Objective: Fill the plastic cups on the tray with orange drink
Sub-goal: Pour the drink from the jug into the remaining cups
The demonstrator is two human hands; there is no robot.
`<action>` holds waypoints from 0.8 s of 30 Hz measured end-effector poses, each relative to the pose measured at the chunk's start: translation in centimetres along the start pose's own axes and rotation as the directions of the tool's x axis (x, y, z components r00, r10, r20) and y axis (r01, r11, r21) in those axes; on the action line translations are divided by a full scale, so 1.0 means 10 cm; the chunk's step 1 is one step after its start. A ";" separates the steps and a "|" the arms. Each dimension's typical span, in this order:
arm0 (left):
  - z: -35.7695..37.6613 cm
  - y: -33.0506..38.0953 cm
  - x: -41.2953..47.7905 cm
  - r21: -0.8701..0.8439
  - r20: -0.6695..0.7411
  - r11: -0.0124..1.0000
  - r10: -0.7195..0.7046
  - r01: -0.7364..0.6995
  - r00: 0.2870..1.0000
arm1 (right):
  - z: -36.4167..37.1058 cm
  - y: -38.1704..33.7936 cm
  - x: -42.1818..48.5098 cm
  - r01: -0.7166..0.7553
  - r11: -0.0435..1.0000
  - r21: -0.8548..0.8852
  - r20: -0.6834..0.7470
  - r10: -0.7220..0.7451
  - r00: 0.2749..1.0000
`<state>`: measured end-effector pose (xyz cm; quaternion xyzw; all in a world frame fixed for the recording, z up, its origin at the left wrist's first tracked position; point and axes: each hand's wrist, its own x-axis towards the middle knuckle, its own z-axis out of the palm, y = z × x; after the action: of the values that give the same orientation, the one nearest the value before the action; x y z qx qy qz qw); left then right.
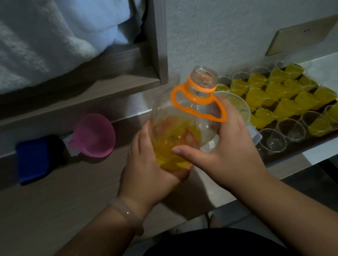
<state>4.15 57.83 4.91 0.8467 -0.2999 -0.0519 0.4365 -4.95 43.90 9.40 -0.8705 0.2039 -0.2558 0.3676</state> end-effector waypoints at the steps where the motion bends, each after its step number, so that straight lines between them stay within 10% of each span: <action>1: -0.05 0.03 -0.01 0.078 0.003 0.997 0.016 -0.016 1.000 | -0.02 0.00 -0.01 -0.009 1.000 -0.009 -0.021 0.009 1.000; 6: -0.26 0.14 0.01 0.271 0.035 0.963 -0.010 0.000 0.999 | -0.30 0.04 -0.08 0.301 0.947 -0.114 -0.320 -0.322 0.891; 9: -0.30 0.17 0.04 0.355 0.142 0.934 -0.022 -0.030 0.990 | -0.34 -0.02 -0.09 0.442 0.826 -0.350 -0.202 -0.527 0.826; 24: -0.28 0.32 0.08 0.608 0.247 0.786 -0.057 -0.109 0.967 | -0.14 0.04 -0.06 0.415 0.682 -0.602 0.179 -0.392 0.903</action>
<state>4.30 57.97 9.26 0.9247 -0.3651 -0.0523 0.0949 -6.27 43.22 9.80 -0.9699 0.0740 -0.2321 -0.0053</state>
